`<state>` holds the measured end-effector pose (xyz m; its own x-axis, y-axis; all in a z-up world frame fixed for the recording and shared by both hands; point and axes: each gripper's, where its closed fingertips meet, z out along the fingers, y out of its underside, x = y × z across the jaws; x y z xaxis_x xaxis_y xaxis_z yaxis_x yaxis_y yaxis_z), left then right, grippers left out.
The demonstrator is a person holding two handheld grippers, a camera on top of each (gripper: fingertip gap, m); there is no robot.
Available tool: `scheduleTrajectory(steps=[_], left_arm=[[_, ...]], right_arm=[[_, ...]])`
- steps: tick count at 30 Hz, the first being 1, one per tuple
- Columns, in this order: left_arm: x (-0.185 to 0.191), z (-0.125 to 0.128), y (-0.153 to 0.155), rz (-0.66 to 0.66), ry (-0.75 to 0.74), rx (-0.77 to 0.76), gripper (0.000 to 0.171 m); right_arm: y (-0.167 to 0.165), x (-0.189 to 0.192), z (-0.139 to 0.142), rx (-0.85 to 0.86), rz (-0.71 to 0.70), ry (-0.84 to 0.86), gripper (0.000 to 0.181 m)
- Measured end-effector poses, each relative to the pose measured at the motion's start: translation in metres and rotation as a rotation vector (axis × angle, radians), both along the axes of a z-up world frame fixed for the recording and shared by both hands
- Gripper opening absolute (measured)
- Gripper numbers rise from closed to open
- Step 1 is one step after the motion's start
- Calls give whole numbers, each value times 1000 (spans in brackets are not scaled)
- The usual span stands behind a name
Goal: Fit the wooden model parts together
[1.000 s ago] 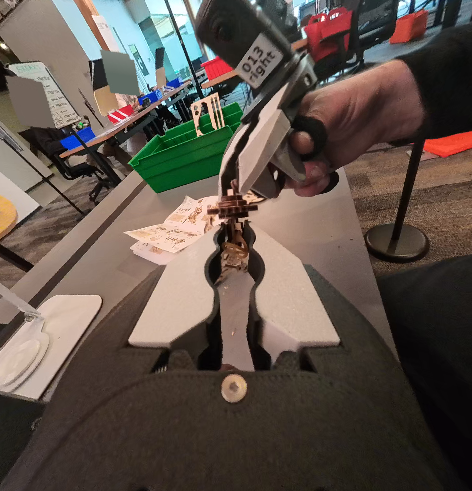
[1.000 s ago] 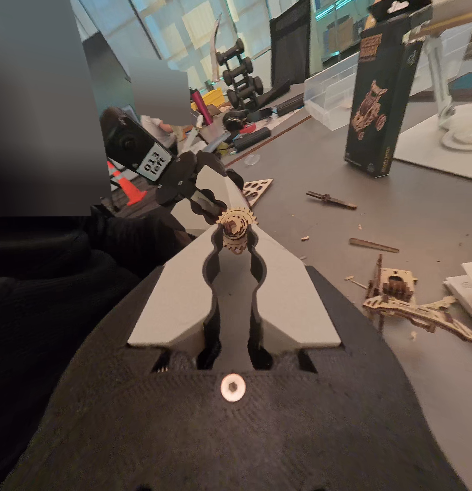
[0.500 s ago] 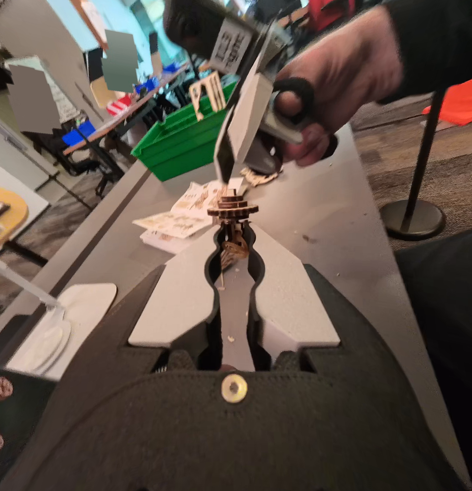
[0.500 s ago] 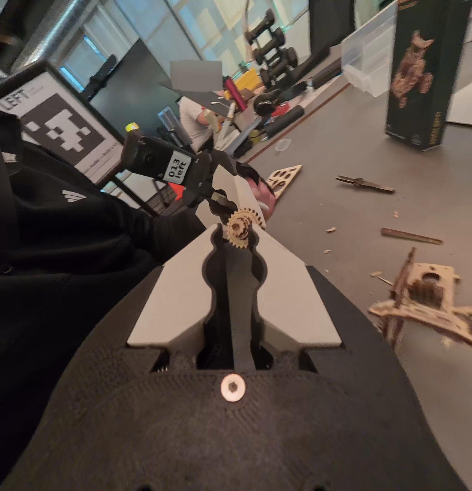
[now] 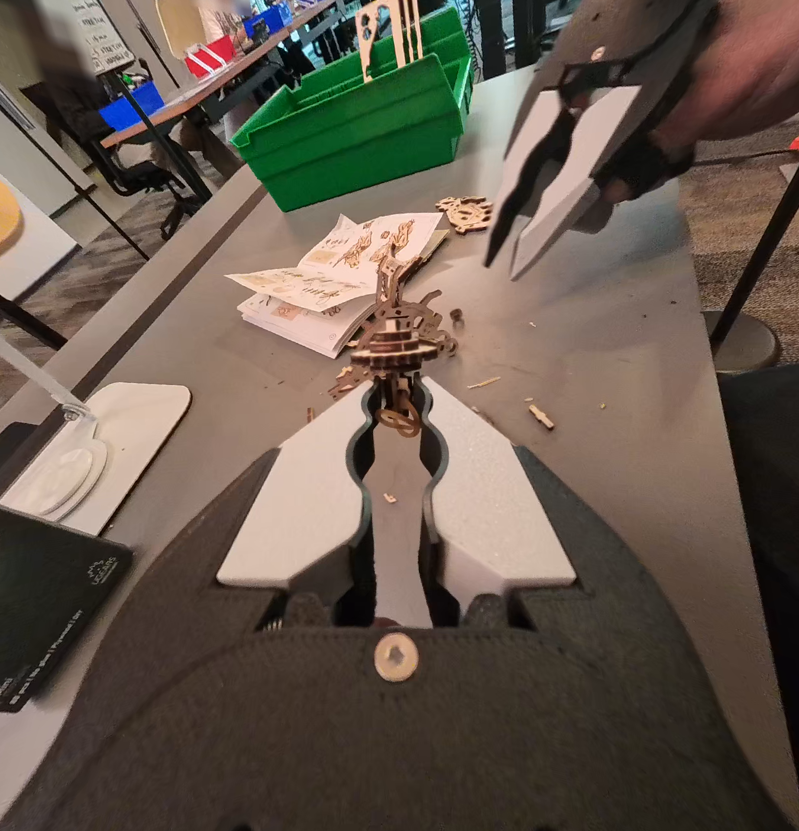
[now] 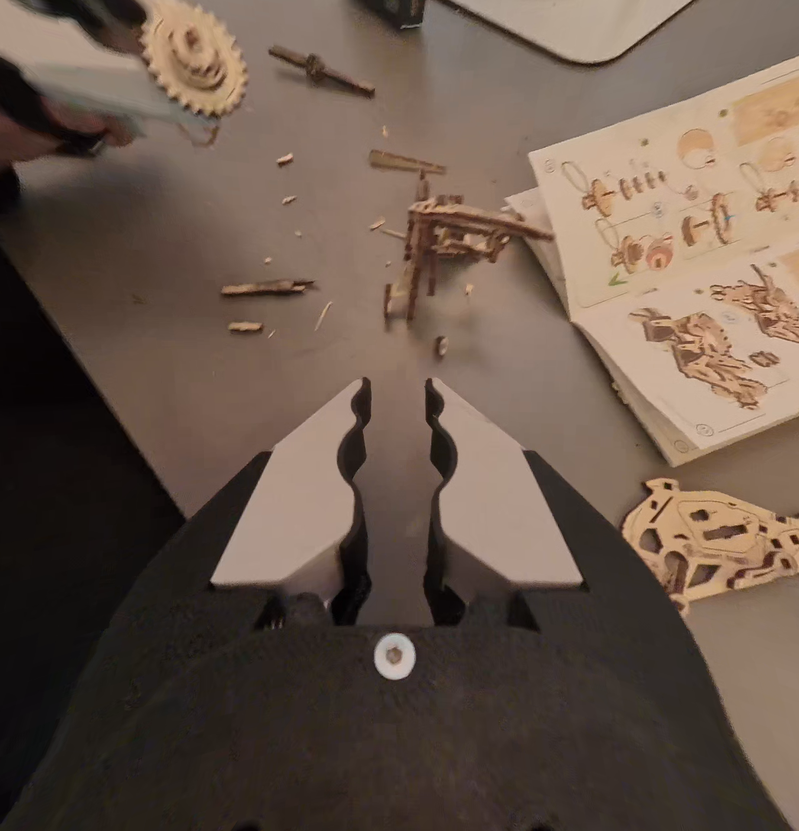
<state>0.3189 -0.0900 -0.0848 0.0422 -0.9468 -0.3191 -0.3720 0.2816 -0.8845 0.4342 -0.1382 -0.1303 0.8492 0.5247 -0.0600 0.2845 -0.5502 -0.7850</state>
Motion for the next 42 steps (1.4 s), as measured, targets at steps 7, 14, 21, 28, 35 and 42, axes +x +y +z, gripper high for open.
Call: scheduleTrajectory(steps=[7,14,21,28,35,42], left_arm=[[7,-4,-4,-9,-1,-13,11],[8,-7,-3,-19,-10,-31,11],[9,-6,-1,-21,-32,-45,11],[13,4,-13,-96,-101,-122,11],[17,11,-32,-190,-129,-139,11],[15,14,-36,-219,-160,-153,11]], right_arm=[[27,-9,-21,-59,59,-47,22],[37,-6,-27,-88,75,-26,12],[37,-12,-27,-87,113,-31,5],[14,-50,57,103,297,153,5],[12,-96,90,212,501,189,5],[13,-104,89,215,545,198,5]])
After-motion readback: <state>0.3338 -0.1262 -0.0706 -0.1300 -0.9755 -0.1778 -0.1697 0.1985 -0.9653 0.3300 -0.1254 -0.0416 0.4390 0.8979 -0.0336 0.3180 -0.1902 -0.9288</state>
